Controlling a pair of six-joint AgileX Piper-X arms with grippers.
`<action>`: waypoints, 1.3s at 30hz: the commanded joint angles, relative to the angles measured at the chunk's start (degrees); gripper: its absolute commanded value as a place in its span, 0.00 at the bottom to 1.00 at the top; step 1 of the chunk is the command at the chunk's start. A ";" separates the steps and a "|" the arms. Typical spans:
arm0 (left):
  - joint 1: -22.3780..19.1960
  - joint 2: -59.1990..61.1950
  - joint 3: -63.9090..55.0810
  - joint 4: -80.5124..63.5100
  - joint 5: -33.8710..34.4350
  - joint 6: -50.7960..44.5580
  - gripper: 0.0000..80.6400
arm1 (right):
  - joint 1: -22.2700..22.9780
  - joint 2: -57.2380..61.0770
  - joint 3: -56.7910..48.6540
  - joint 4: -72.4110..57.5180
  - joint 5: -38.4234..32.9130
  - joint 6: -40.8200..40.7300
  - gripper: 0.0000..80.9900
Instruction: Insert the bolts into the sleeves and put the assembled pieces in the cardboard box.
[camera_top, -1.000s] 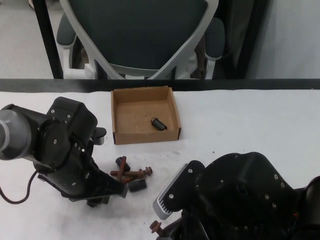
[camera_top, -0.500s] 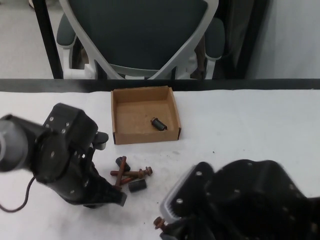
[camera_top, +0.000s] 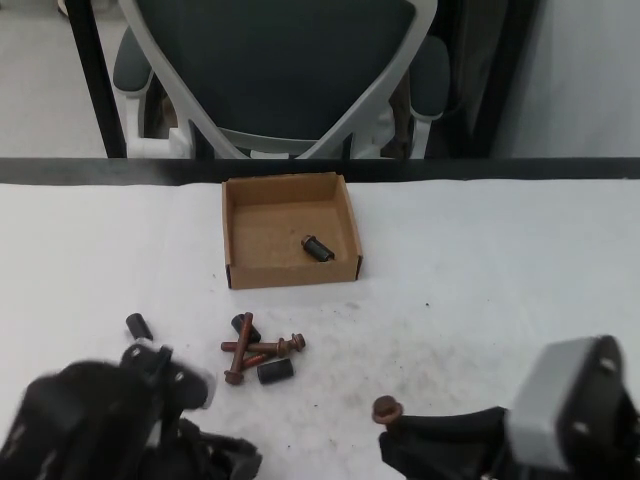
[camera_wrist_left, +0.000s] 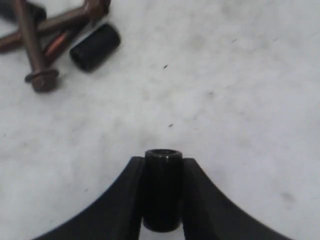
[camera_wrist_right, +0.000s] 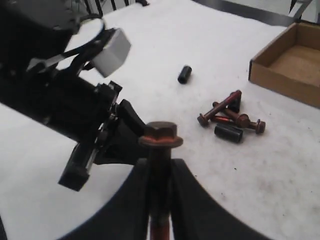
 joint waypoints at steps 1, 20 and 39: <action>-3.04 -5.02 5.20 -12.04 0.19 -0.04 0.01 | 0.15 -1.89 3.33 -7.72 0.74 1.99 0.00; -16.25 -10.13 11.74 -36.68 -0.15 20.30 0.01 | 2.94 -2.04 4.95 -23.75 -6.12 0.41 0.00; -16.25 -10.13 11.74 -40.21 -1.16 13.86 0.01 | 2.84 12.58 -5.37 -23.49 -9.21 -1.34 0.00</action>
